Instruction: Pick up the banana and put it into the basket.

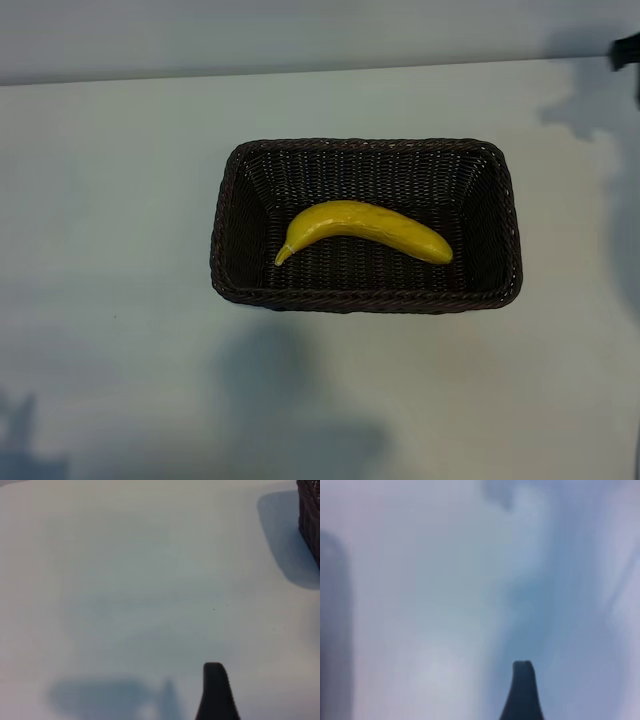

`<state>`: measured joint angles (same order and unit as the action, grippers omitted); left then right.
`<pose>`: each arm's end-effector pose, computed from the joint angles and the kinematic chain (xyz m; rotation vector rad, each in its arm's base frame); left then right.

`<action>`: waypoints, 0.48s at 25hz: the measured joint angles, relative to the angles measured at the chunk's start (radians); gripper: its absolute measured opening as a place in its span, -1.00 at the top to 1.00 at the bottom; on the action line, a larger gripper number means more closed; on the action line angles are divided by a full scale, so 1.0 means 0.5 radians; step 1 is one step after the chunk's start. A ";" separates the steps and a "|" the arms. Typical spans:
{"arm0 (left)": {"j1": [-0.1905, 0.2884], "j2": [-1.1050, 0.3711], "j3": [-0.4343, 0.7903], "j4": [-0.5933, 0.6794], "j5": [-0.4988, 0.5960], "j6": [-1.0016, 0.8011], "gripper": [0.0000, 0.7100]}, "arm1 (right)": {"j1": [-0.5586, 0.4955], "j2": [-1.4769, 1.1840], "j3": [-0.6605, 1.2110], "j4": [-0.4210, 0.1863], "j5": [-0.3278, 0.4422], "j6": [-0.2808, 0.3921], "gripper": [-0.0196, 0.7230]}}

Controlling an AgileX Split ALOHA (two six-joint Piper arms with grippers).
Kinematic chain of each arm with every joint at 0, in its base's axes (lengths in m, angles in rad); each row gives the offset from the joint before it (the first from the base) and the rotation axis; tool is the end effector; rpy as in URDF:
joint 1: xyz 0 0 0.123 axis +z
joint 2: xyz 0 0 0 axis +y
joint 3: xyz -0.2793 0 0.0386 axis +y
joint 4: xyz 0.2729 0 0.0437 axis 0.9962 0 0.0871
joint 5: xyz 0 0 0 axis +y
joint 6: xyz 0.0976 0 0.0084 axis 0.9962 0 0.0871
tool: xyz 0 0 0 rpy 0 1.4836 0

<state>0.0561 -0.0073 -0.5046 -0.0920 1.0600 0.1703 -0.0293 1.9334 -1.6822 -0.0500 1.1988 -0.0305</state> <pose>0.0248 -0.0065 0.2879 0.1206 2.0249 0.0330 0.4302 -0.0172 0.2492 -0.0213 2.9340 -0.0803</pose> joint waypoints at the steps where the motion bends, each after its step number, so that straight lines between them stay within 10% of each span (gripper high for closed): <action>1: 0.000 0.000 0.000 0.000 0.000 0.000 -0.46 | -0.045 0.000 0.000 0.000 0.016 0.001 -0.60; 12: 0.000 0.000 0.000 0.000 0.000 0.000 -0.46 | -0.177 -0.095 0.022 0.125 0.037 -0.044 -0.60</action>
<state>0.0561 -0.0073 -0.5046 -0.0920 1.0600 0.1703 -0.1179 1.8860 -1.6714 0.0123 1.2174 -0.0523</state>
